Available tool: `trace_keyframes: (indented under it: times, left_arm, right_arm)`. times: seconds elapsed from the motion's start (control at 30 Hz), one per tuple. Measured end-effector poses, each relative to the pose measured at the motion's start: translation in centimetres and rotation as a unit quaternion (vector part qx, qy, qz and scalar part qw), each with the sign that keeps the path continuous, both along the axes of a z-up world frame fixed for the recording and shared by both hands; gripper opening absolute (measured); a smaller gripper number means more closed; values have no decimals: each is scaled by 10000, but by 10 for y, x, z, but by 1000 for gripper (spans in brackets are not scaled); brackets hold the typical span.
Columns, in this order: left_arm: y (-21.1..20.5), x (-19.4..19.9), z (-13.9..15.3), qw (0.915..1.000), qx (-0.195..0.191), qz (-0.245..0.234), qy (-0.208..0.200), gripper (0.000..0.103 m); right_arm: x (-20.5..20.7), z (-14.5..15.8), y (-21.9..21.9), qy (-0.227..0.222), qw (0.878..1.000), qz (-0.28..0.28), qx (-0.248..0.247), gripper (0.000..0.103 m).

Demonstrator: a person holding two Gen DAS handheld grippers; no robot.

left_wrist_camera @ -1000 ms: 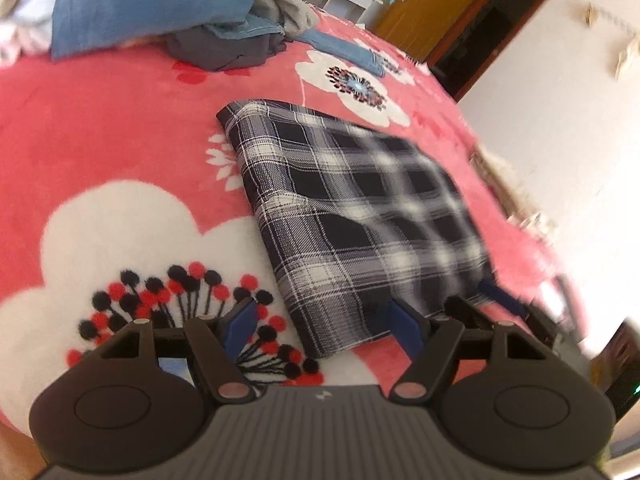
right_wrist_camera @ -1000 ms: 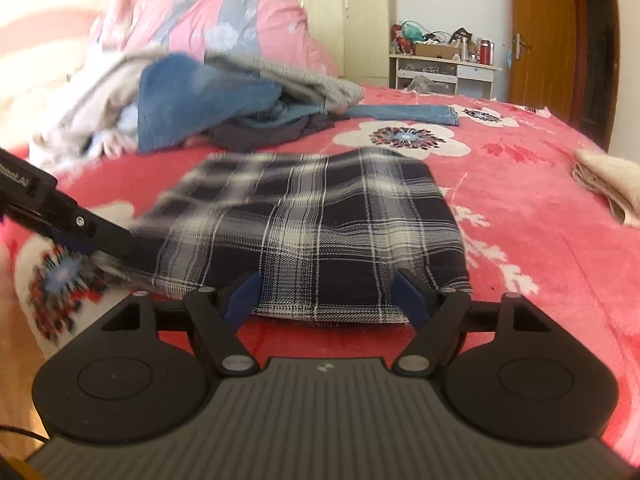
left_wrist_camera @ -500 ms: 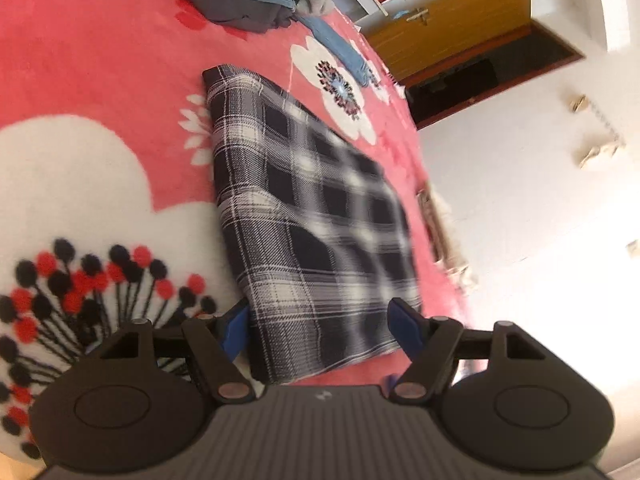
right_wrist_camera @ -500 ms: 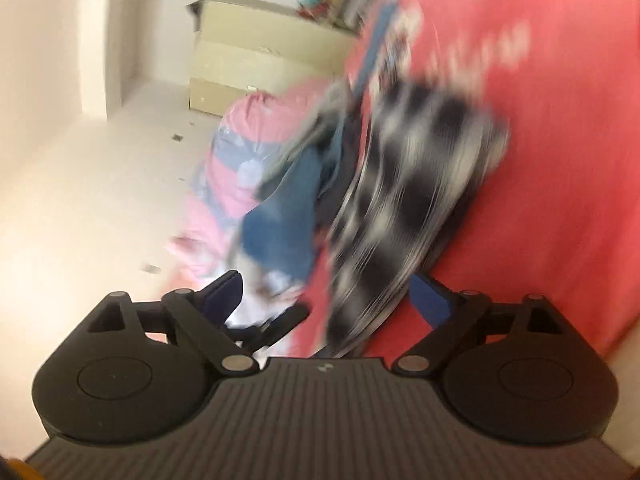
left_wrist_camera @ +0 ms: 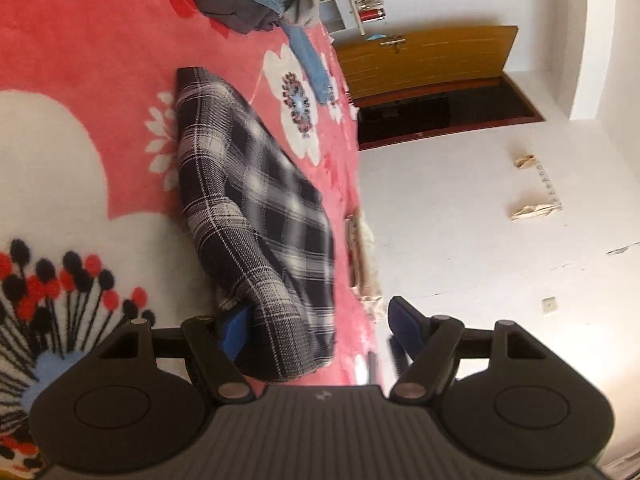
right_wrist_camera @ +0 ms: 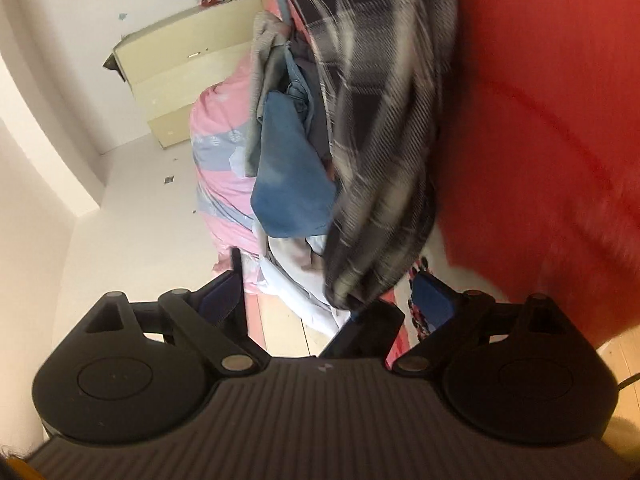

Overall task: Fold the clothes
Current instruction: 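Lift the plaid bundle with both grippers and carry it toward the beige stack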

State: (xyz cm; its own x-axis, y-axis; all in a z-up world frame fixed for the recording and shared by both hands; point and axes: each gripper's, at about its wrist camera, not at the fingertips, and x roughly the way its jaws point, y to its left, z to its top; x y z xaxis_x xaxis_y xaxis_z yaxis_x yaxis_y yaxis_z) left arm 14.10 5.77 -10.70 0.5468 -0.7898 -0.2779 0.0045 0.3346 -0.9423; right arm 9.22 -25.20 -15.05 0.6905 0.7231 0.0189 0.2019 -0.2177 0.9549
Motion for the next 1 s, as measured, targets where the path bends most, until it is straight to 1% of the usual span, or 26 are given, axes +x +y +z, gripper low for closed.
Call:
trace_keyframes:
  times: [0.13,0.17,0.23,0.37,0.57,0.63,0.73,0.77,0.8,0.87,0.9,0.97,1.0]
  left_arm:
    - [3,3,-4,9997,-256,-25,-56,74]
    - [3,6,-5,9996,-272,-25,-49,74]
    - [4,14,-8,9999,-169,-6,20,74]
    - [5,31,-15,9999,37,31,159,74]
    - [7,56,-25,9987,347,87,367,74]
    - [7,64,-28,9980,450,105,436,72]
    - [-14,76,-24,9965,762,-114,328,72]
    - [-20,77,-23,9957,869,-164,275,72]
    - [-23,78,-22,9951,945,-184,224,72]
    - [-29,79,-22,9936,1097,-224,122,69]
    - [-32,80,-22,9928,1173,-244,71,69]
    - [-38,81,-22,9908,1325,-284,-32,67]
    - [-40,81,-22,9900,1380,-298,-68,67]
  right_arm:
    - [2,-3,11,279,9990,-197,303,94]
    - [3,-4,14,348,9984,-247,378,94]
    - [4,-5,18,438,9971,-353,507,93]
    - [9,-2,19,267,9961,-544,643,92]
    - [14,6,18,6,9950,-641,771,92]
    - [14,8,13,-90,9945,-660,810,92]
    - [16,13,7,-286,9947,-630,758,92]
    - [16,16,5,-371,9952,-582,688,92]
    - [17,20,0,-488,9966,-427,514,92]
    - [16,32,-13,-812,9967,83,6,92]
    - [13,46,-21,-1127,9921,394,-376,92]
    - [4,79,-45,-1874,9706,867,-1234,93]
    - [1,94,-61,-2211,9583,914,-1561,93]
